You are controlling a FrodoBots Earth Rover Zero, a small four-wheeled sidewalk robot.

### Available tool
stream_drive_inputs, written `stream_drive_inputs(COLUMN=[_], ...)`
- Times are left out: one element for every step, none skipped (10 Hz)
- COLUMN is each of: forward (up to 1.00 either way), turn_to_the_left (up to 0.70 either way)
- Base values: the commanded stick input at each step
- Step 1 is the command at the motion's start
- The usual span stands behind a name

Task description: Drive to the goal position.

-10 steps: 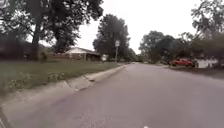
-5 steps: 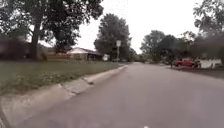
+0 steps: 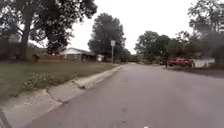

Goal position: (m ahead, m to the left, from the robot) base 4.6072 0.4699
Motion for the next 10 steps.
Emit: stream_drive_inputs(forward=[0.70,0.70,0.70,0.70,0.70,0.70,0.70,0.70,0.70,0.70], turn_to_the_left=[0.00,0.00,0.00,0.00,0.00,0.00,0.00,0.00,0.00,0.00])
